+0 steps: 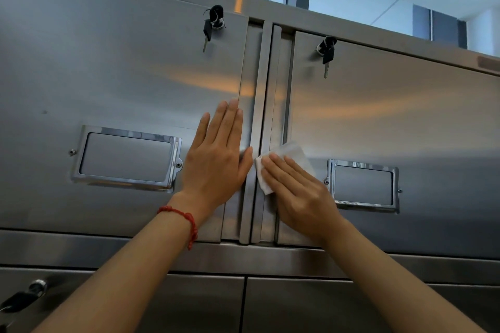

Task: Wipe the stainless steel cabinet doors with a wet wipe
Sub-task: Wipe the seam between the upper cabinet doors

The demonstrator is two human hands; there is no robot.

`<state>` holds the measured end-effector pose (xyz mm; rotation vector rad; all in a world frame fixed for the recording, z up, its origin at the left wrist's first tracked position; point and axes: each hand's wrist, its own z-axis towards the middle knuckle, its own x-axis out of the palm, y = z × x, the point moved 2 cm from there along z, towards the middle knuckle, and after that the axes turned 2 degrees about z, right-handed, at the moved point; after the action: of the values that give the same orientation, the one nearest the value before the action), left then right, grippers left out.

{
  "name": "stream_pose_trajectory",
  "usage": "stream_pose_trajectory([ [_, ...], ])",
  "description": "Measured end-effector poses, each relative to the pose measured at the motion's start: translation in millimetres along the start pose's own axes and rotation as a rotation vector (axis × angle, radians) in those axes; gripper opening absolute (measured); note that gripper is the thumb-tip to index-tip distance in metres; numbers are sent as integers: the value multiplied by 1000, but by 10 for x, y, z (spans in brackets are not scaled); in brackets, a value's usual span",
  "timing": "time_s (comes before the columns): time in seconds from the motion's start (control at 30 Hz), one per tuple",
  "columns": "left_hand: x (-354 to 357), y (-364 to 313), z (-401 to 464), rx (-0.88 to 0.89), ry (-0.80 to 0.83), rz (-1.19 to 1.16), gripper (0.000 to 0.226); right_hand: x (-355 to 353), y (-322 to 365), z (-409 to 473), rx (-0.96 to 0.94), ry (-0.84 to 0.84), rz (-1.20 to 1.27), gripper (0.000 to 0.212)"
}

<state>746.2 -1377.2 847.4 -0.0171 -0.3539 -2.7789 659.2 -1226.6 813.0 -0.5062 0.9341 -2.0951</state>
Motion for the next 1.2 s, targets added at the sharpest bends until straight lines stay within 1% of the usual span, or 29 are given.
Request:
stream_pose_trajectory([
  [0.17, -4, -5, 1, 5, -3, 9, 67, -27, 51, -108, -45, 14, 38, 34],
  [0.3, 2, -2, 4, 2, -5, 6, 68, -35, -49, 44, -9, -17, 9, 31],
  [0.4, -4, -1, 4, 3, -5, 13, 67, -7, 17, -12, 14, -35, 26, 32],
  [0.53, -8, -1, 4, 5, 4, 20, 67, 1, 98, -137, -17, -19, 51, 34],
  [0.67, -5, -4, 4, 1, -18, 14, 64, -17, -1, -2, -4, -52, 25, 29],
  [0.77, -3, -1, 6, -4, -18, 7, 65, 8, -2, 4, 27, -39, 8, 36],
  [0.97, -8, -14, 4, -3, -15, 16, 63, -32, 158, -169, -41, -13, 35, 30],
  [1.1, -13, -13, 9, -5, -23, 5, 63, -7, 43, -49, 3, -18, 19, 40],
  [1.2, -17, -14, 9, -5, -30, 7, 63, 8, 17, 4, 43, -26, 21, 40],
])
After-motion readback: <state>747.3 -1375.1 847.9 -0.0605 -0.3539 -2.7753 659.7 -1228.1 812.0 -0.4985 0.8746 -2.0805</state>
